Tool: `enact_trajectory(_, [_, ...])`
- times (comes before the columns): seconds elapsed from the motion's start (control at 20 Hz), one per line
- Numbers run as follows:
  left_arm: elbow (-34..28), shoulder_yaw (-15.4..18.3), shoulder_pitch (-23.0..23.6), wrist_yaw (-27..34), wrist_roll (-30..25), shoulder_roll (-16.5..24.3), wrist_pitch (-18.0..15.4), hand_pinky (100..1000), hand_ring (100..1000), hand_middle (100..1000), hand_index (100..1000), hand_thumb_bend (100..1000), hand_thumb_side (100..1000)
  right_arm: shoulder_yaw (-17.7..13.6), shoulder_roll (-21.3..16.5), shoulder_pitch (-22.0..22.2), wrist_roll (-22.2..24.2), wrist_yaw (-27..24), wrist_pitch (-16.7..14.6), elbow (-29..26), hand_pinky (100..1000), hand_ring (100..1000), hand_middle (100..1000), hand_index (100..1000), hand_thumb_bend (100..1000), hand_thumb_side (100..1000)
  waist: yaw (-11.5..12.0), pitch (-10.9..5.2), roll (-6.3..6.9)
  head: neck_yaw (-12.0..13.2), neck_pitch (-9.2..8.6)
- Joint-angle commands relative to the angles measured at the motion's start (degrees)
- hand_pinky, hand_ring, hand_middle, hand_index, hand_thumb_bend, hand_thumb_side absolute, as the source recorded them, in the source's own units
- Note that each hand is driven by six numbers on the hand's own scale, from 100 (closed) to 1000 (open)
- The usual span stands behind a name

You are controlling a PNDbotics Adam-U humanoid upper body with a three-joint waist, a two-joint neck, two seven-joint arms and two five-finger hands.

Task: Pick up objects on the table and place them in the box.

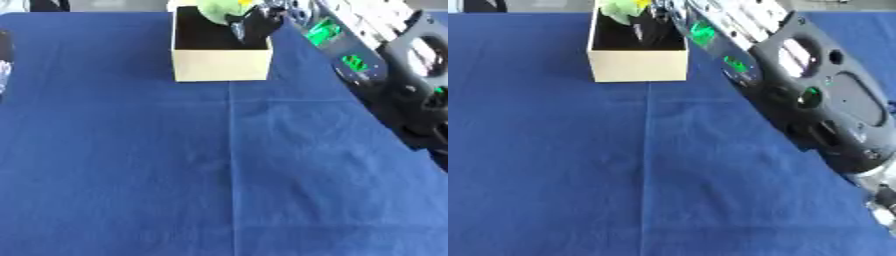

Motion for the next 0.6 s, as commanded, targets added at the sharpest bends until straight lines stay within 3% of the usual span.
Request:
enact_trajectory(0.05, [-0.8,0.1,-0.8,0.1,-0.3,0.8,-0.2,413,592,570,722,352,550,-2.6,2.4,-2.3,-2.7,3.1,-0.5,6.3,902,796,742,829,100,100,0.4,-0.83,0.26,-0.3,-1.32])
enact_trajectory(0.35, [-0.8,0.1,-0.8,0.4,-0.3,0.7,-0.1,413,592,570,722,352,549,-6.4,6.0,-3.9,-8.0,6.9,-2.5,16.5,902,800,747,828,100,102,1.1,-0.26,0.28,-1.3,-3.17])
enact_trajectory(0.6, [-0.8,0.2,-0.8,0.5,-0.4,0.6,-0.1,413,592,570,721,352,549,-7.5,7.3,-4.6,-8.9,7.8,-4.9,20.8,903,818,760,816,100,100,1.2,0.11,0.24,-1.6,-3.31])
